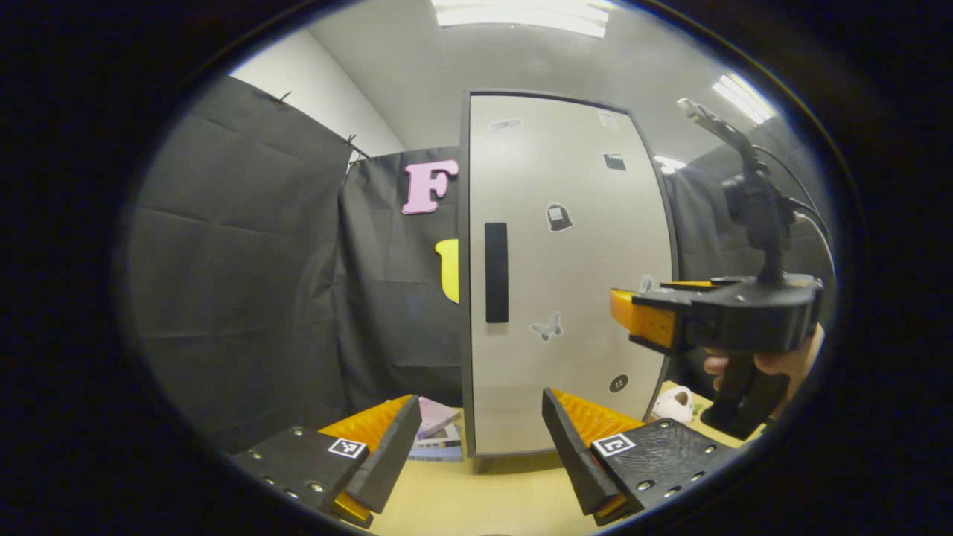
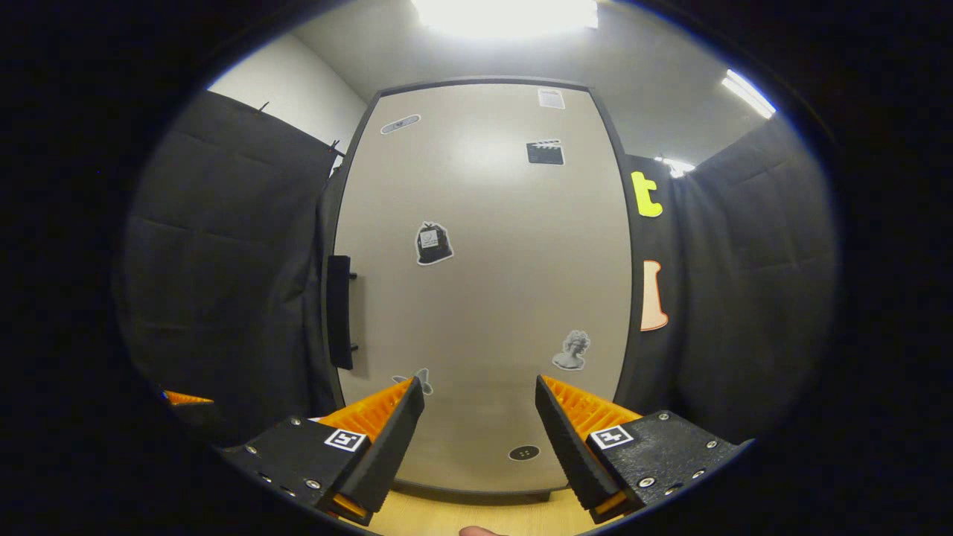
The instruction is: Open the cabinet door with the right hand, grasp the bottle in the cabinet with the left hand and place it on the coaster, then close the cabinet door with the right hand.
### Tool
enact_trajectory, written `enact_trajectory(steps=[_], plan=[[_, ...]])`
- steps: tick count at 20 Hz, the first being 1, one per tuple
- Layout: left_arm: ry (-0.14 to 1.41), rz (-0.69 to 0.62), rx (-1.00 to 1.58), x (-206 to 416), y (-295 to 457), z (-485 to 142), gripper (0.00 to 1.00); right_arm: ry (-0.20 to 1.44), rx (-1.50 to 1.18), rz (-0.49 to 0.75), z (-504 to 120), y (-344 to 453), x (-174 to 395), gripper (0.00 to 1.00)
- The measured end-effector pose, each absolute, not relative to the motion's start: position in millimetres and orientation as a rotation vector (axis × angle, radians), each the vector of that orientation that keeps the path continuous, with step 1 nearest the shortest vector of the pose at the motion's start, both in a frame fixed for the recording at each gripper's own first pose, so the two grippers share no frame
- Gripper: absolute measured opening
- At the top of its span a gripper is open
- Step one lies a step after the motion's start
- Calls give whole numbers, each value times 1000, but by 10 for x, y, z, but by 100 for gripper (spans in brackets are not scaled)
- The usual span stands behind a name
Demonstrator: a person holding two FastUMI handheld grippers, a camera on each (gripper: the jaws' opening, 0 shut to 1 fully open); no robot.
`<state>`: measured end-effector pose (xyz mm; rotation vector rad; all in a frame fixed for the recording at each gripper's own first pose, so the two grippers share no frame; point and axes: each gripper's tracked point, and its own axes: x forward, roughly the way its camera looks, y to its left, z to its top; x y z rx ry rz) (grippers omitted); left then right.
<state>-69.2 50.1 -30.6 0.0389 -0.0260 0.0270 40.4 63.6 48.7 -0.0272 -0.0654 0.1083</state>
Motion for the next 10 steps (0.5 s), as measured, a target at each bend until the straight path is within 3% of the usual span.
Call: enact_trajectory(steps=[10], plan=[[20, 82, 115, -1230, 726, -560, 96, -83, -57, 229, 741, 1514, 856, 93]])
